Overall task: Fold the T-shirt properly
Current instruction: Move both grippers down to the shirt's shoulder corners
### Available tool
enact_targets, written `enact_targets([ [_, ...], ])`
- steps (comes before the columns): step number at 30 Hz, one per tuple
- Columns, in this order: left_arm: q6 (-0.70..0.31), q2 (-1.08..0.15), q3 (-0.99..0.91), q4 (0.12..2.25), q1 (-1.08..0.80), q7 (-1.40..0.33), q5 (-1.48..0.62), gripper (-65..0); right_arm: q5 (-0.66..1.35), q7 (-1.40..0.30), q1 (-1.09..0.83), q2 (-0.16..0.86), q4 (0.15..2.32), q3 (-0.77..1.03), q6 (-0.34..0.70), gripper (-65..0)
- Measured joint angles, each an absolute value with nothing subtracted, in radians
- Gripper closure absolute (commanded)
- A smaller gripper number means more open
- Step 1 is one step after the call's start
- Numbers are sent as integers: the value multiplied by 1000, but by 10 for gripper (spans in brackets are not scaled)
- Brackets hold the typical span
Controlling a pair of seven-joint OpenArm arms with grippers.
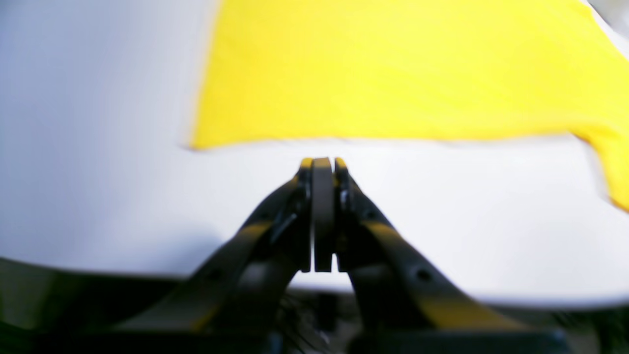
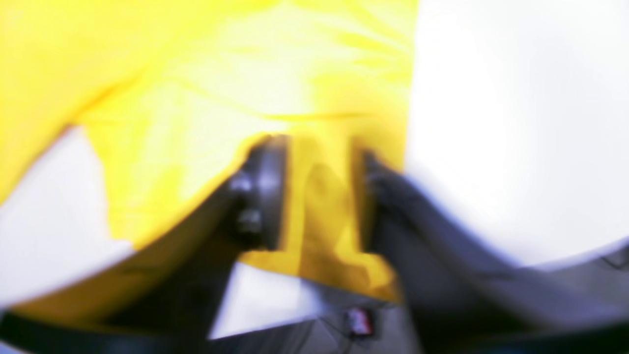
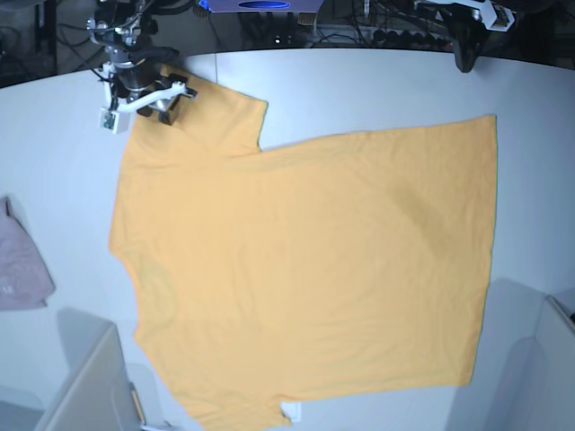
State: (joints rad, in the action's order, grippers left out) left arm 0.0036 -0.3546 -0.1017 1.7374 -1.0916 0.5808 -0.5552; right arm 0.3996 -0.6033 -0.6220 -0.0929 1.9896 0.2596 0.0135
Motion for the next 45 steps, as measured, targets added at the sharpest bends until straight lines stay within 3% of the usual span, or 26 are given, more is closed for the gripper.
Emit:
enact_targets([
  [1,16,-354,-121,1736,-1076,579,-574,-16,445,-607,-614,-84,1990,260,12,-363],
  [6,4,-348,-186,1739,-1073,540,-705,-405,689,-709,-583,-39,1988,387,4,-369],
  [9,10,-348,-240,1740,-1066,455,-756,-558,731,-780,-532,-36,1967,527,0,-369],
  [15,7,-343,-294,1744,-1028,342,-825,-569,730,-978,-436,-36,1881,640,6,-369],
  [21,-108,-347,-300,1745,-1009,288,-1003,-569,748,-979,-430,-36,1786,630,10,-369],
  [28,-105,-348,-300,1745,-1000,262,-1015,-569,769,-926,-472,-31,1785,500,26,-368],
  [33,-105,-349,-300,1745,-997,262,-1019,-569,788,-933,-463,-38,1773,505,29,-365],
  [36,-105,-348,-300,1744,-982,260,-1019,-569,785,-936,-462,-35,1767,511,32,-282],
  [40,-105,-350,-300,1744,-965,261,-1019,-569,764,-943,-463,-33,1757,511,27,-36],
  [41,-105,-349,-300,1744,-966,262,-1023,-569,761,-950,-464,-33,1753,511,25,0],
  [45,-104,-350,-300,1739,-944,203,-1127,-569,763,-961,-464,-33,1753,511,24,0],
])
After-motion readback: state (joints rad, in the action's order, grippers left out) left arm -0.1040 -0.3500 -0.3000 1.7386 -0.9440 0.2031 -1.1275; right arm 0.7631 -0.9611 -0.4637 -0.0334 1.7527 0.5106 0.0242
